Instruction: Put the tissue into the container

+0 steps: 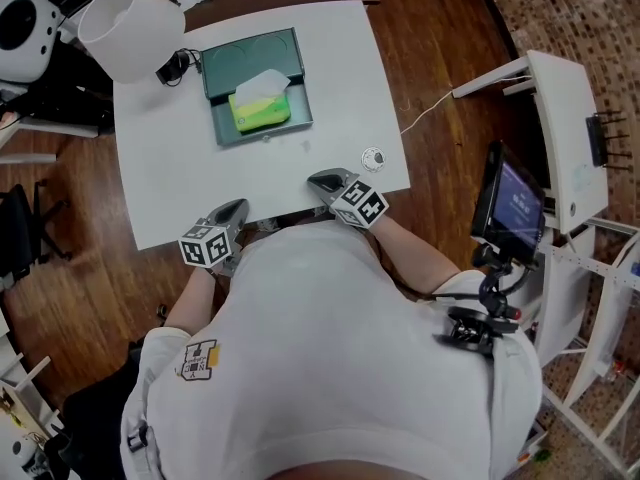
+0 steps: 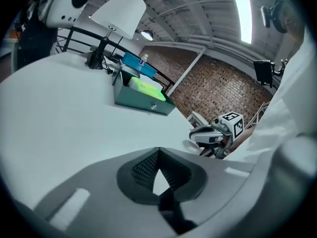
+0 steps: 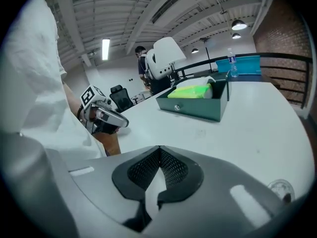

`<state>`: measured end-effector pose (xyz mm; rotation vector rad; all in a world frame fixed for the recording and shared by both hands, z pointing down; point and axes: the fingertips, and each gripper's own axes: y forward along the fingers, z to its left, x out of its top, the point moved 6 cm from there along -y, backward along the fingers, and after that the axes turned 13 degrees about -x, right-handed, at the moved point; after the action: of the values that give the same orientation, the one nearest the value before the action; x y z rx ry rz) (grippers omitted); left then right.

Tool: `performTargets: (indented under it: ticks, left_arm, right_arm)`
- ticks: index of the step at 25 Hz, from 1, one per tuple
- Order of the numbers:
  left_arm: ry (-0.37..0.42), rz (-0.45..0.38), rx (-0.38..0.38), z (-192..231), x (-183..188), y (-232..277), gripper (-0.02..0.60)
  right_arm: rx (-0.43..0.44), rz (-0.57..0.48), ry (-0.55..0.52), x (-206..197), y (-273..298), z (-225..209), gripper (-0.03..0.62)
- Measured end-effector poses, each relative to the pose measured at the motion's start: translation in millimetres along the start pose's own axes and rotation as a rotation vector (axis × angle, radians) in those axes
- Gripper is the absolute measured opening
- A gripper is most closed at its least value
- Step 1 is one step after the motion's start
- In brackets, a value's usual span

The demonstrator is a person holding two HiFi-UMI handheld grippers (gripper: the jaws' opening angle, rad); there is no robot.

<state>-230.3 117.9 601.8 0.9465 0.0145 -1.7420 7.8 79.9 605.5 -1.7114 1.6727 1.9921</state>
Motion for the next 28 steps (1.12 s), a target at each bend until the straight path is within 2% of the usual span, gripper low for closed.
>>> performTargets:
  ticks: [28]
  left_arm:
    - [0.022,-0.003,0.002,4.0,6.8,-0.5,0.0]
  right_arm:
    - [-0.033,-0.009,-0.073,13.0,1.1,-6.4,0.0]
